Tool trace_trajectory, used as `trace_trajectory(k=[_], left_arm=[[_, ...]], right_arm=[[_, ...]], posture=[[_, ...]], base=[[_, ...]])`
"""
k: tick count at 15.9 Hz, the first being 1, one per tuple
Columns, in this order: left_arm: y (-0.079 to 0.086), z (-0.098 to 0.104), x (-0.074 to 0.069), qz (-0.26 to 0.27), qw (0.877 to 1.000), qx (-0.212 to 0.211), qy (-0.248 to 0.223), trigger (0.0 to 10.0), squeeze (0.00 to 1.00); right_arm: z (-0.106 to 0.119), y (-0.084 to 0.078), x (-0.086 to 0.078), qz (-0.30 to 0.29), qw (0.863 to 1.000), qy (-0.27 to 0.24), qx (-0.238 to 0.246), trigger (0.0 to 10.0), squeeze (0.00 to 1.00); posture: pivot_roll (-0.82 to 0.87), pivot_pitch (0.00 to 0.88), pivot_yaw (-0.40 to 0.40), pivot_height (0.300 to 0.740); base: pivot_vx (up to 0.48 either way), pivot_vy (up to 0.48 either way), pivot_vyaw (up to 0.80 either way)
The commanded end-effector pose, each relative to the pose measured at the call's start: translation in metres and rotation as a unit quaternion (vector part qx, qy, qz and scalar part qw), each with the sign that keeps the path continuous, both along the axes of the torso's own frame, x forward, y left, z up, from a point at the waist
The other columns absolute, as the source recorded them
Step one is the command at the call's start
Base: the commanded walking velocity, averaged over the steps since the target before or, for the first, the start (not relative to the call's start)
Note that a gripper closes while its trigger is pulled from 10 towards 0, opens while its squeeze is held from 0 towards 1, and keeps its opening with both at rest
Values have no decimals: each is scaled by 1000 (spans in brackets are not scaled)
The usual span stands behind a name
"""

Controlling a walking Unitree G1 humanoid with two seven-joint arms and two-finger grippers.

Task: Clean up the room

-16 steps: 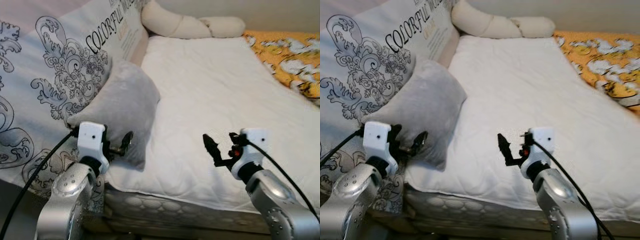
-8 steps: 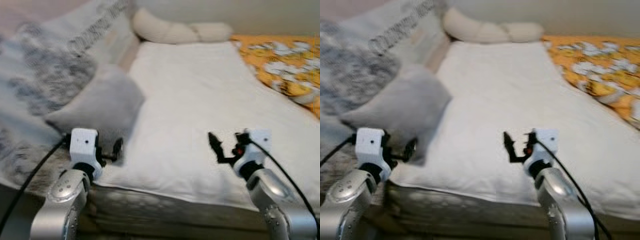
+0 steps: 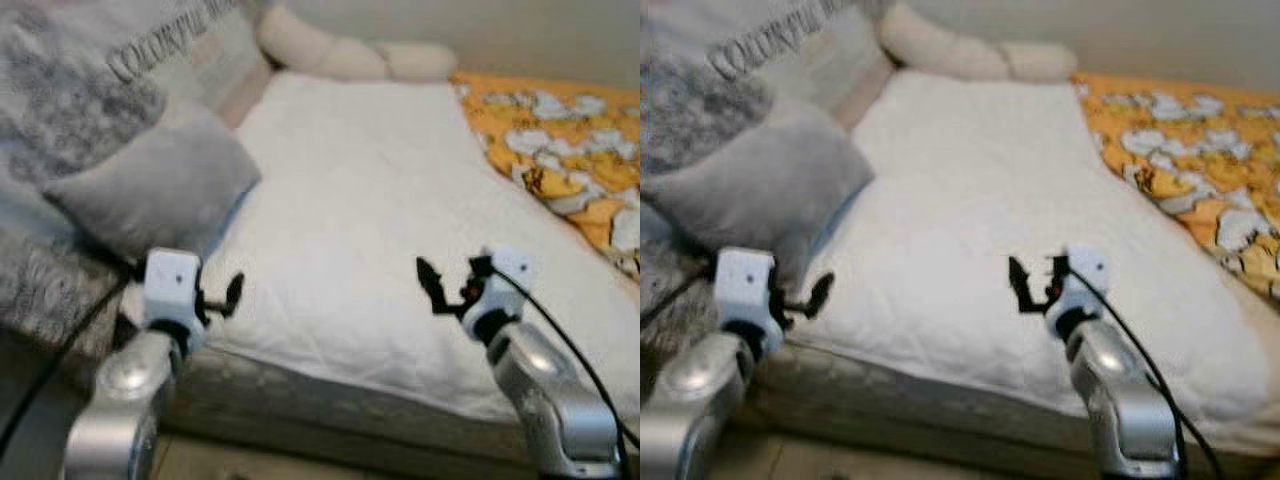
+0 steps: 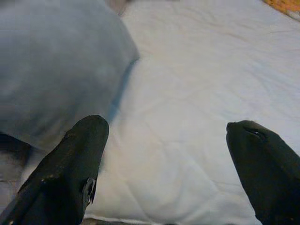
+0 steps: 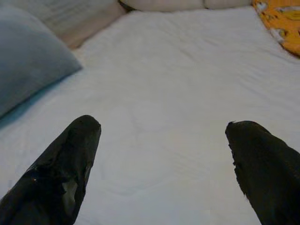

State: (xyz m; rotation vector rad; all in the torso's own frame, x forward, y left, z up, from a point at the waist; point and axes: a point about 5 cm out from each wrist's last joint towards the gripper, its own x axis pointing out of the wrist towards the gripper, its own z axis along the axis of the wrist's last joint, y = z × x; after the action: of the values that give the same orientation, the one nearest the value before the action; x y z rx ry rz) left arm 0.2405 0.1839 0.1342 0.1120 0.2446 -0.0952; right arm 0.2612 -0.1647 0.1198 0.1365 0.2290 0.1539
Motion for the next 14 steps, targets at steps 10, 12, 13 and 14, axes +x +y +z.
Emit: trace_trajectory(k=[10,12,13,14], left_arm=[[-1,-7,7,-11,1000,8,14,10000,1000],[1,-8,7,-8,1000,12,14,10000,1000],[2,-7,7,-7,1000,13,13,10000,1000],[2,-7,7,-7,1000,14,13,10000,1000]], right_arm=[[1,16,12,15,1000,-2,0,10000,1000],[0,15,12,15,1000,0,0,10000,1000],[-1,15,11,13,1000,1,0,10000,1000],[-1,14,12,13,1000,2,0,10000,1000]], posture=[[-87,0,9,740],[-85,0,8,740],[-84,0,8,740],[-82,0,8,740]], base=[[0,-478,0],[0,-454,0],[0,-454,0],[0,-454,0]])
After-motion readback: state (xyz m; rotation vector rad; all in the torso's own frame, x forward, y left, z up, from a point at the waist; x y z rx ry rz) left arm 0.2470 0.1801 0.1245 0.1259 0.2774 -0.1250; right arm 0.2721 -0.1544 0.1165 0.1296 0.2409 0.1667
